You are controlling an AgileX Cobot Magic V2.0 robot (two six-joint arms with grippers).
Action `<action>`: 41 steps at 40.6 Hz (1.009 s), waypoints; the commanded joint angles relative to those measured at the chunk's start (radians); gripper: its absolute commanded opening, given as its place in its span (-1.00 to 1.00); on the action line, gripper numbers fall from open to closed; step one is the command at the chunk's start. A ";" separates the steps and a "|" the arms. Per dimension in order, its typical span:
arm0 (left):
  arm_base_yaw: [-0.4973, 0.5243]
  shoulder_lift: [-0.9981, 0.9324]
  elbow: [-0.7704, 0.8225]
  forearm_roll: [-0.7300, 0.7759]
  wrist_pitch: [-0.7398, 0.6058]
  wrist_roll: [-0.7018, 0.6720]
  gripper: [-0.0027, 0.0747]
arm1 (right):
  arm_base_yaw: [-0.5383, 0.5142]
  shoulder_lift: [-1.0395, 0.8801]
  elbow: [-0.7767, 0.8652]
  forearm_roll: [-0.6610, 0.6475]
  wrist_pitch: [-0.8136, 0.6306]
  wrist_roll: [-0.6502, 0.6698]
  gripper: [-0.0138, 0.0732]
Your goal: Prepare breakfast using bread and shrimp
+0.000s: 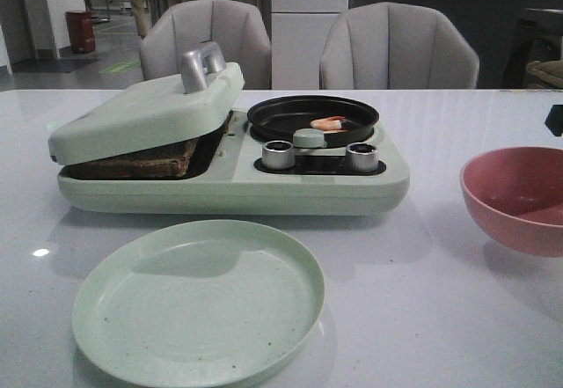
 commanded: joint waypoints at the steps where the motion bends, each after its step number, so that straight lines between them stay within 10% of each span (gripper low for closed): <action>1: -0.009 0.001 -0.029 -0.027 -0.066 -0.003 -0.68 | -0.005 -0.048 -0.021 0.012 -0.040 -0.013 -0.18; 8: -0.009 0.001 -0.029 -0.027 -0.066 -0.003 -0.68 | -0.005 -0.048 -0.021 0.012 -0.035 -0.013 0.27; 23: -0.009 0.001 -0.029 -0.027 -0.066 -0.003 -0.68 | 0.033 -0.209 -0.037 0.009 -0.018 -0.022 0.26; 41: -0.009 0.001 -0.029 -0.027 -0.066 -0.003 -0.68 | 0.405 -0.658 0.042 -0.071 0.169 0.028 0.26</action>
